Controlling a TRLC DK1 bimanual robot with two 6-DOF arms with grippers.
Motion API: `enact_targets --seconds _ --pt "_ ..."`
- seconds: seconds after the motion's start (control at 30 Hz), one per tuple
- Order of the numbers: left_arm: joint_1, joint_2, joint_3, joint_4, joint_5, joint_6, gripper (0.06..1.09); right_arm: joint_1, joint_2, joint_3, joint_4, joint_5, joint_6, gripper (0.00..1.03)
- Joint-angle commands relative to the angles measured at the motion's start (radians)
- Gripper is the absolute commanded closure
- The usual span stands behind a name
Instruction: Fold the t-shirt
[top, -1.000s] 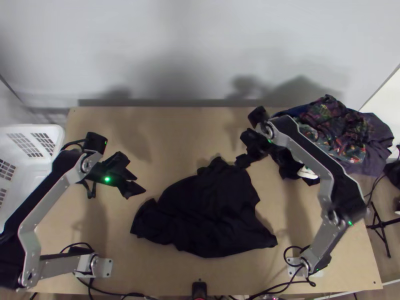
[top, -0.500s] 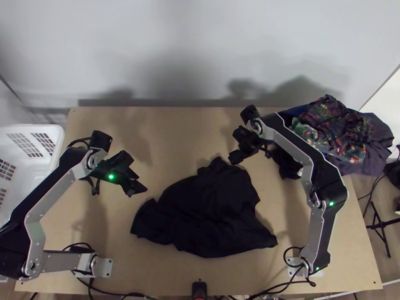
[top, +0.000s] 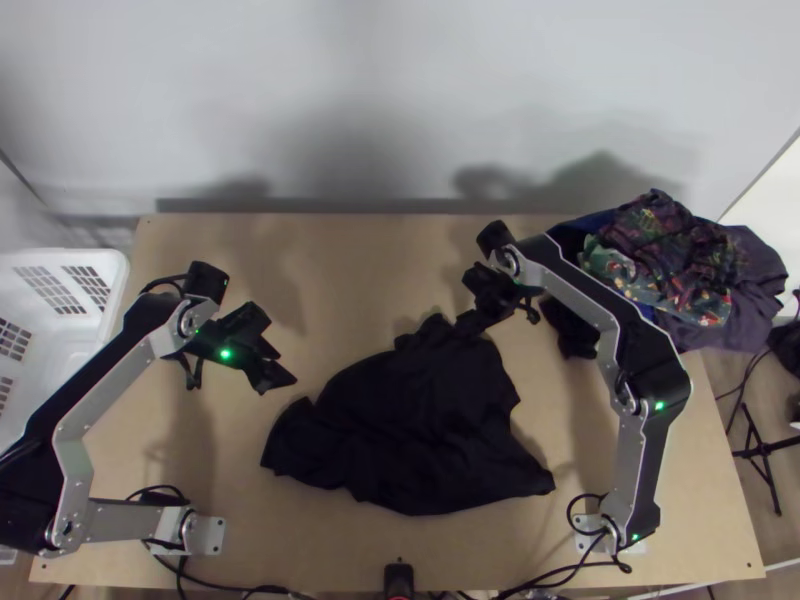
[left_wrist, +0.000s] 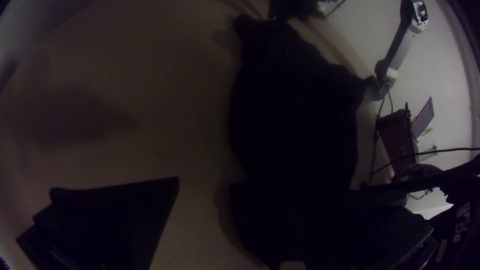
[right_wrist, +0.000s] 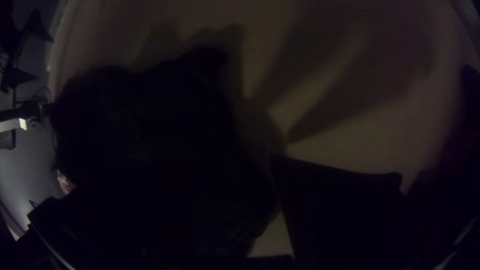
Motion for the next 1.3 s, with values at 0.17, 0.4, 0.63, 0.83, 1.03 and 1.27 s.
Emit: enact_targets --seconds 0.17,0.4,0.63,0.83,1.03,1.27 --pt "-0.007 0.013 0.004 0.004 0.001 0.003 0.13 0.010 -0.034 -0.088 0.052 -0.001 0.000 0.51" --pt "-0.021 0.029 0.013 0.013 0.001 -0.010 0.13 0.007 -0.046 -0.125 0.101 -0.001 -0.003 0.76" --pt "-0.050 0.065 0.022 0.013 -0.001 -0.013 0.13 -0.011 -0.098 -0.131 0.126 -0.001 -0.008 1.00" --pt "-0.123 0.102 0.017 0.013 -0.067 -0.014 0.13 -0.022 -0.140 -0.142 0.121 -0.001 -0.014 1.00" --pt "-0.165 0.134 0.025 0.017 -0.157 -0.017 0.13 -0.030 -0.152 -0.153 0.120 -0.001 -0.025 1.00" --pt "-0.186 0.148 0.013 0.017 -0.252 0.023 0.14 -0.047 -0.167 -0.165 0.120 -0.001 -0.040 1.00"
